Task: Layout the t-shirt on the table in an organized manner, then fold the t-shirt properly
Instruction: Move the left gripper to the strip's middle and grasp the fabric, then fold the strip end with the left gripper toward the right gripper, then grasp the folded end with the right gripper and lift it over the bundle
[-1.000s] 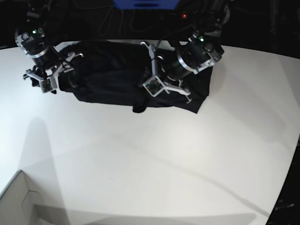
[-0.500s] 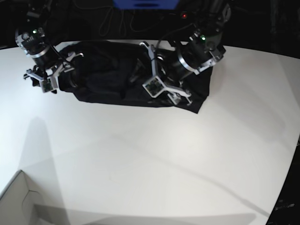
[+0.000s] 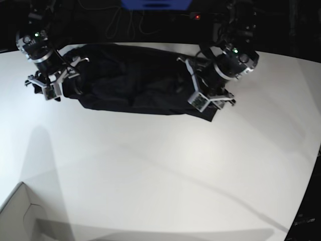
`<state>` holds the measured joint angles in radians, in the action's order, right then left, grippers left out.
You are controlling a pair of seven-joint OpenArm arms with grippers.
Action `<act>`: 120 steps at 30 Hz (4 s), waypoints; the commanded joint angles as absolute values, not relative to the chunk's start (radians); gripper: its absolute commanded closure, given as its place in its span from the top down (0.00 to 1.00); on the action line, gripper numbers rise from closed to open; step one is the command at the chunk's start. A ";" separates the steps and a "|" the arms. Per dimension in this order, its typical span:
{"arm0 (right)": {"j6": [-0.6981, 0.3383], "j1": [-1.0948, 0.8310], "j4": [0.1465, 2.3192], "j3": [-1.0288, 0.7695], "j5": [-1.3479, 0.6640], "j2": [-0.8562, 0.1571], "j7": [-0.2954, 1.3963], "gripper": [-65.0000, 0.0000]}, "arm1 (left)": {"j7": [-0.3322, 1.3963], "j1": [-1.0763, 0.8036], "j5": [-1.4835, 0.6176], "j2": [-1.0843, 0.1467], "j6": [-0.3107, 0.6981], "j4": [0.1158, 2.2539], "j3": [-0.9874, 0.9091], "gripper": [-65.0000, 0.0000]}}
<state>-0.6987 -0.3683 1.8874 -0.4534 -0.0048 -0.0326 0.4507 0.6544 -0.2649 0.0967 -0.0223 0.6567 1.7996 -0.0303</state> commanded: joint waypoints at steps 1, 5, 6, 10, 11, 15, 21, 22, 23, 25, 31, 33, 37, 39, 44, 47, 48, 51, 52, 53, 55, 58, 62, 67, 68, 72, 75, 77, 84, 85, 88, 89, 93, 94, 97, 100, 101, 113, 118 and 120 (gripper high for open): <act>-0.698 -0.366 1.906 -0.456 -0.019 -0.038 0.429 0.64 | 0.634 -0.263 0.081 -0.027 0.664 1.799 0.001 0.64; -0.698 -0.366 1.906 -0.458 -0.019 -0.038 0.429 0.64 | 0.634 -0.265 0.073 -0.076 0.664 1.781 0.154 0.64; -0.698 -0.366 1.906 -0.458 -0.019 -0.039 0.429 0.64 | 0.634 -0.265 0.076 -0.082 0.662 1.784 0.191 0.64; -0.698 -0.366 1.906 -0.460 -0.019 -0.039 0.429 0.64 | 0.634 -0.265 0.081 -0.085 0.662 1.833 0.263 0.64; -0.698 -0.367 1.906 -0.463 -0.019 -0.039 0.429 0.64 | 0.634 -0.265 0.081 -0.085 0.662 1.845 0.265 0.64; -0.698 -0.364 1.906 -0.506 -0.021 -0.036 0.429 0.64 | 0.634 -0.263 0.081 -0.082 0.656 1.883 0.254 0.64; -0.698 -0.364 1.906 -0.565 -0.021 -0.001 0.430 0.64 | 0.634 -0.257 0.071 -0.077 0.662 1.871 0.022 0.64; -0.698 -0.364 1.906 -0.578 -0.021 0.008 0.430 0.64 | 0.634 -0.257 0.071 -0.076 0.664 1.862 -0.024 0.64; -0.698 -0.363 1.903 -0.585 -0.021 0.016 0.430 0.64 | 0.631 -0.254 0.071 -0.076 0.665 1.851 -0.071 0.64; -0.698 -0.357 1.897 -0.588 -0.021 0.030 0.430 0.64 | 0.628 -0.251 0.071 -0.079 0.667 1.827 -0.153 0.64; -0.698 -0.332 1.845 -0.590 -0.018 0.056 0.515 0.64 | 0.630 -0.223 0.070 -0.082 0.667 1.773 -0.305 0.64; -0.698 -0.320 1.821 -0.590 -0.018 0.056 0.544 0.64 | 0.625 -0.223 0.070 -0.082 0.668 1.756 -0.334 0.64; -0.698 -0.314 1.768 -0.590 -0.018 0.056 0.556 0.64 | 0.624 -0.228 0.070 -0.082 0.668 1.753 -0.355 0.64; -0.698 -0.314 1.753 -0.587 -0.018 0.056 0.556 0.64 | 0.624 -0.231 0.070 -0.084 0.668 1.753 -0.355 0.64; -0.698 -0.321 1.739 -0.582 -0.021 0.068 0.556 0.64 | 0.624 -0.228 0.070 -0.077 0.668 1.761 -0.355 0.64; -0.698 -0.320 1.739 -0.581 -0.021 0.084 0.556 0.64 | 0.625 -0.226 0.070 -0.076 0.668 1.767 -0.355 0.64; -0.698 -0.318 1.739 -0.579 -0.021 0.085 0.556 0.64 | 0.625 -0.225 0.064 -0.076 0.668 1.774 -0.355 0.64; -0.698 -0.318 1.722 -0.539 -0.021 0.084 0.556 0.63 | 0.633 -0.225 -0.018 -0.084 0.668 1.804 -0.355 0.64; -0.698 -0.317 1.716 -0.527 -0.021 0.084 0.556 0.62 | 0.633 -0.226 -0.047 -0.085 0.668 1.813 -0.357 0.64; -0.698 -0.315 1.713 -0.519 -0.021 0.084 0.556 0.60 | 0.633 -0.228 -0.067 -0.085 0.668 1.825 -0.363 0.64; -0.698 -0.315 1.713 -0.509 -0.021 0.084 0.556 0.53 | 0.634 -0.231 -0.099 -0.085 0.668 1.856 -0.395 0.64; -0.698 -0.314 1.713 -0.484 -0.021 0.084 0.556 0.40 | 0.634 -0.236 -0.128 -0.084 0.668 1.885 -0.433 0.64; -0.698 -0.312 1.716 -0.449 -0.021 0.082 0.556 0.13 | 0.634 -0.251 -0.136 -0.085 0.668 1.888 -0.493 0.64; -0.698 -0.298 1.736 -0.453 -0.021 0.084 0.558 0.00 | 0.634 -0.257 -0.137 -0.085 0.668 1.880 -0.604 0.64; -0.698 -0.300 1.751 -0.452 -0.021 0.084 0.558 0.00 | 0.634 -0.263 -0.137 -0.085 0.668 1.879 -0.625 0.64; -0.698 -0.300 1.836 -0.449 -0.022 0.108 0.558 0.00 | 0.634 -0.269 -0.137 -0.087 0.668 1.867 -0.676 0.64; -0.698 -0.300 1.906 -0.433 -0.022 0.134 0.558 0.00 | 0.634 -0.269 -0.137 -0.087 0.668 1.863 -0.708 0.64; -0.698 -0.308 1.942 -0.400 -0.022 0.137 0.558 0.00 | 0.634 -0.271 -0.137 -0.087 0.668 1.850 -0.717 0.64; -0.698 -0.326 1.992 -0.277 -0.022 0.140 0.553 0.00 | 0.634 -0.271 -0.137 -0.128 0.668 1.770 -0.717 0.64; -0.698 -0.331 1.997 -0.252 -0.022 0.140 0.550 0.00 | 0.634 -0.271 -0.137 -0.134 0.668 1.758 -0.717 0.64; -0.698 -0.335 2.015 -0.189 -0.022 0.140 0.549 0.00 | 0.634 -0.271 -0.137 -0.140 0.668 1.725 -0.717 0.64; -0.698 -0.344 2.020 -0.170 -0.022 0.140 0.549 0.00 | 0.634 -0.271 -0.137 -0.140 0.668 1.719 -0.717 0.64; -0.698 -0.360 2.040 -0.062 -0.022 0.137 0.541 0.00 | 0.634 -0.271 -0.137 -0.136 0.668 1.709 -0.717 0.64; -0.698 -0.360 2.040 -0.036 -0.022 0.136 0.532 0.00 | 0.634 -0.271 -0.137 -0.134 0.668 1.709 -0.717 0.64; -0.698 -0.372 2.040 0.045 -0.022 0.133 0.486 0.00 | 0.634 -0.271 -0.136 -0.133 0.668 1.710 -0.717 0.64; -0.698 -0.380 2.040 0.130 -0.022 0.119 0.435 0.00 | 0.634 -0.271 -0.130 -0.133 0.668 1.710 -0.717 0.64; -0.698 -0.380 2.040 0.156 -0.021 0.113 0.423 0.00 | 0.634 -0.271 -0.128 -0.134 0.668 1.710 -0.717 0.64; -0.698 -0.263 2.000 0.323 -0.015 0.105 0.409 0.00 | 0.634 -0.271 -0.134 -0.128 0.668 1.695 -0.713 0.64; -0.698 -0.216 1.946 0.340 -0.015 0.124 0.409 0.00 | 0.634 -0.262 -0.128 -0.110 0.668 1.647 -0.711 0.64; -0.698 -0.199 1.920 0.338 -0.015 0.130 0.409 0.00 | 0.634 -0.260 -0.136 -0.110 0.668 1.636 -0.711 0.64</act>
<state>-0.6956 -0.2104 1.9003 0.3351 0.0109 0.1173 0.4450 0.6559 -0.2676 -0.1173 -0.0963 0.6731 1.6180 -0.7071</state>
